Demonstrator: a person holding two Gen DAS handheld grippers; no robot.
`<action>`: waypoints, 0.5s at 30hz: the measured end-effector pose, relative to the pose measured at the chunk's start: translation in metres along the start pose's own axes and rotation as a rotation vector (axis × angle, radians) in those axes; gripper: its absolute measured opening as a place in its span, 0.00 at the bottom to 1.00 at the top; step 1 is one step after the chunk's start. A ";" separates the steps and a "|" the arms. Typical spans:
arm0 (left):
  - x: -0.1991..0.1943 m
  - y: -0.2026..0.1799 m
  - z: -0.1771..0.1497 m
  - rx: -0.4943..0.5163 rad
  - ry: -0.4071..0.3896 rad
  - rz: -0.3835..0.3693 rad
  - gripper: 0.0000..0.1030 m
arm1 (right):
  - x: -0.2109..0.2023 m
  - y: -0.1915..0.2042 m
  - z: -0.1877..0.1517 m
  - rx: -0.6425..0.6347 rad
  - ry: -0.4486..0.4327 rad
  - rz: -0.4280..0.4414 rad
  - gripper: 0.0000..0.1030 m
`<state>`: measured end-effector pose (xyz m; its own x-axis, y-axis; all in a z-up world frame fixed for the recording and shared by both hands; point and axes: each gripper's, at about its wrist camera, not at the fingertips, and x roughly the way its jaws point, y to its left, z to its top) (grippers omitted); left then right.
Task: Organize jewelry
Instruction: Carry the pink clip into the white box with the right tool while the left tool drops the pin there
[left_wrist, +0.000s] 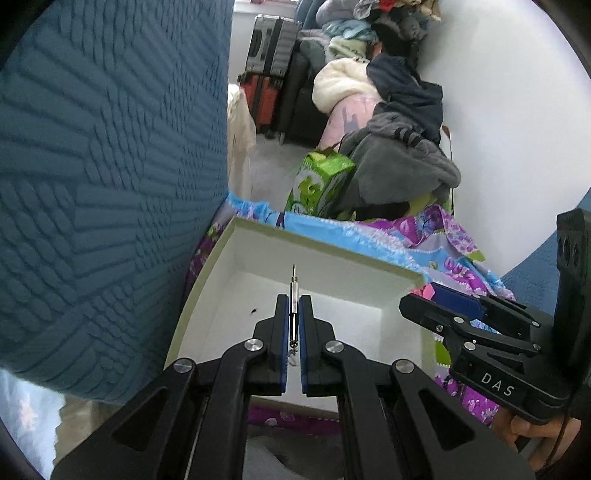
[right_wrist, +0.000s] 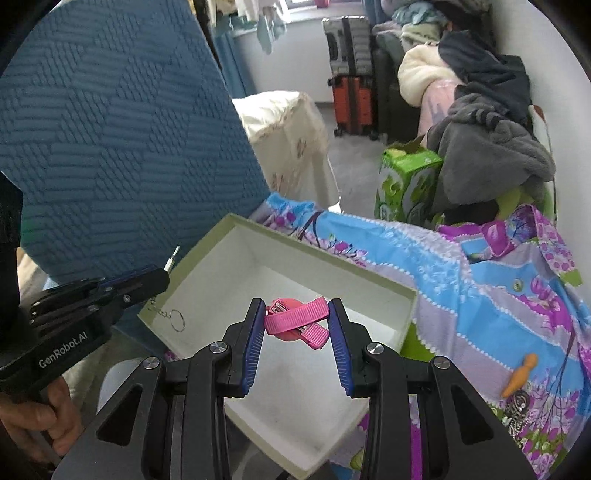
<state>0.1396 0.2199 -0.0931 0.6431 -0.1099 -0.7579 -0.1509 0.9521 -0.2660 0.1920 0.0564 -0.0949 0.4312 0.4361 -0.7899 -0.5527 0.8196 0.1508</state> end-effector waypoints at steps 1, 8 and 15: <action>0.002 0.002 -0.001 -0.002 0.006 -0.004 0.04 | 0.006 0.000 0.000 -0.001 0.009 0.001 0.31; 0.017 0.010 -0.004 -0.006 0.046 -0.002 0.04 | 0.028 -0.003 -0.003 0.008 0.051 -0.007 0.32; 0.017 0.011 -0.002 -0.018 0.042 0.023 0.05 | 0.026 -0.005 -0.003 0.014 0.048 0.010 0.39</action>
<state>0.1477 0.2277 -0.1103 0.6069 -0.1002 -0.7884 -0.1795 0.9491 -0.2588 0.2039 0.0622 -0.1176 0.3906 0.4262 -0.8160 -0.5468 0.8205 0.1668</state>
